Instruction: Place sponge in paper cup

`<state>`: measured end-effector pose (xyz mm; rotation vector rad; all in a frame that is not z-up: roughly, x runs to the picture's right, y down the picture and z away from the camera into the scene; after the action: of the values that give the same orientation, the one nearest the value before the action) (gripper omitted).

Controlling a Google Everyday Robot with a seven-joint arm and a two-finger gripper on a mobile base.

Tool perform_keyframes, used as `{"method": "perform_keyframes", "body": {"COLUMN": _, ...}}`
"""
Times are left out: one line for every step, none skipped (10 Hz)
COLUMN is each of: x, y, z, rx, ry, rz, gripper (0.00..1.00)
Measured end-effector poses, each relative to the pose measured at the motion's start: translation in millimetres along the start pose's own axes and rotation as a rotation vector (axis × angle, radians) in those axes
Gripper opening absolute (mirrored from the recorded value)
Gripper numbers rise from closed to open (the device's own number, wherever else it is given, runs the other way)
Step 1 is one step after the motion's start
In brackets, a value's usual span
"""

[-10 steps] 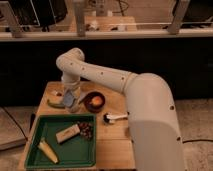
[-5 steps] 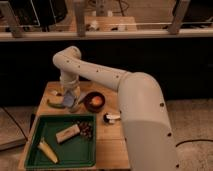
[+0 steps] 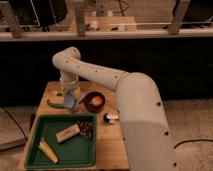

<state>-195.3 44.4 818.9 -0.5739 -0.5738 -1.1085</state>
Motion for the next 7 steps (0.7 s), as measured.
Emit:
{"method": "perform_keyframes", "body": {"x": -0.7, "y": -0.7, "z": 1.6, "rx": -0.004, "ry": -0.005, "rz": -0.008, "gripper": 0.0}}
{"method": "perform_keyframes", "body": {"x": -1.1, "y": -1.7, "z": 2.1, "rx": -0.003, "ry": -0.009, "rz": -0.011, "gripper": 0.0}}
{"method": "perform_keyframes", "body": {"x": -1.3, "y": -2.6, "z": 2.7, "rx": -0.002, "ry": -0.013, "rz": -0.015, "gripper": 0.01}}
{"method": "perform_keyframes", "body": {"x": -1.6, "y": -3.3, "z": 2.7, "rx": -0.001, "ry": -0.017, "rz": -0.016, "gripper": 0.08}}
{"method": "perform_keyframes", "body": {"x": -2.3, "y": -3.6, "z": 3.1, "rx": -0.001, "ry": -0.022, "rz": -0.016, "gripper": 0.18}}
{"method": "perform_keyframes", "body": {"x": -3.0, "y": -3.9, "z": 3.2, "rx": -0.001, "ry": -0.026, "rz": -0.017, "gripper": 0.28}}
{"method": "perform_keyframes", "body": {"x": -3.9, "y": -4.0, "z": 3.5, "rx": -0.001, "ry": -0.03, "rz": -0.017, "gripper": 0.39}}
